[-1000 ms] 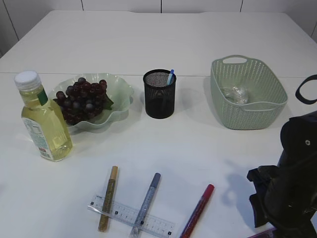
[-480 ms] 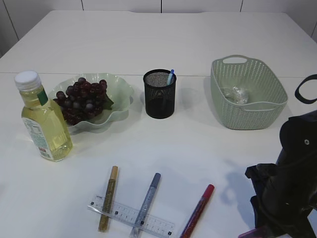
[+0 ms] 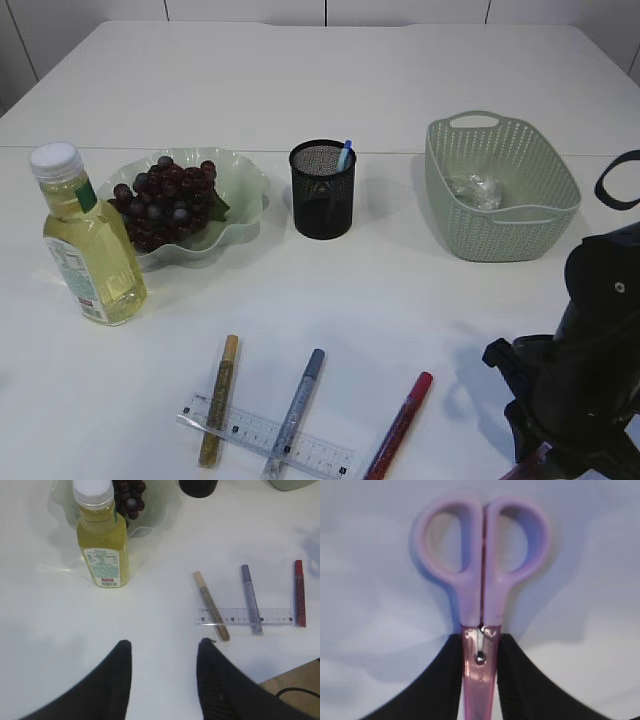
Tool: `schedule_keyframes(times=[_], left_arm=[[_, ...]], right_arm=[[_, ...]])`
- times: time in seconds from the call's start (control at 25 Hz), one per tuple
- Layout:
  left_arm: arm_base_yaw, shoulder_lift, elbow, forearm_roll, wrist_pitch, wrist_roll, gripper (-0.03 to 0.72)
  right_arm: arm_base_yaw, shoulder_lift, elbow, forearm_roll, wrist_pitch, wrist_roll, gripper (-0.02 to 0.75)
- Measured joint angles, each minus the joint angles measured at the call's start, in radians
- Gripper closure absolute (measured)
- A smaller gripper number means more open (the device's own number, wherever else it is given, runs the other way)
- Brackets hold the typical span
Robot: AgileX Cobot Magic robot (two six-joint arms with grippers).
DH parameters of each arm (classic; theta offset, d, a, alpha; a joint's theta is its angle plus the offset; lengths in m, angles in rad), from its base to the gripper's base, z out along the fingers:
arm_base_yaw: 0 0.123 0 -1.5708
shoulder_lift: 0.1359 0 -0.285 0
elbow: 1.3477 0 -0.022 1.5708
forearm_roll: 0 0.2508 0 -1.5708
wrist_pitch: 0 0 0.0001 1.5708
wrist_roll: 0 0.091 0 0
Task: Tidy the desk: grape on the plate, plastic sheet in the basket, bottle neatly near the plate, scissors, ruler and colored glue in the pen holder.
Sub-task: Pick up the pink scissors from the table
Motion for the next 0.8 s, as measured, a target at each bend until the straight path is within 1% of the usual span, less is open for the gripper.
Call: schedule_keyframes(times=[0.28, 0.56, 0.8], left_arm=[[0.0, 0.0, 0.0, 0.0, 0.0, 0.0, 0.371], [0.0, 0.0, 0.0, 0.0, 0.0, 0.0, 0.371], [0.0, 0.0, 0.0, 0.0, 0.0, 0.0, 0.371]], right_arm=[[0.0, 0.0, 0.0, -0.01, 0.0, -0.15, 0.542], [0.0, 0.0, -0.005, -0.002, 0.018, -0.404, 0.542], [0.0, 0.017, -0.054, 0.0, 0.109, -0.646, 0.542]])
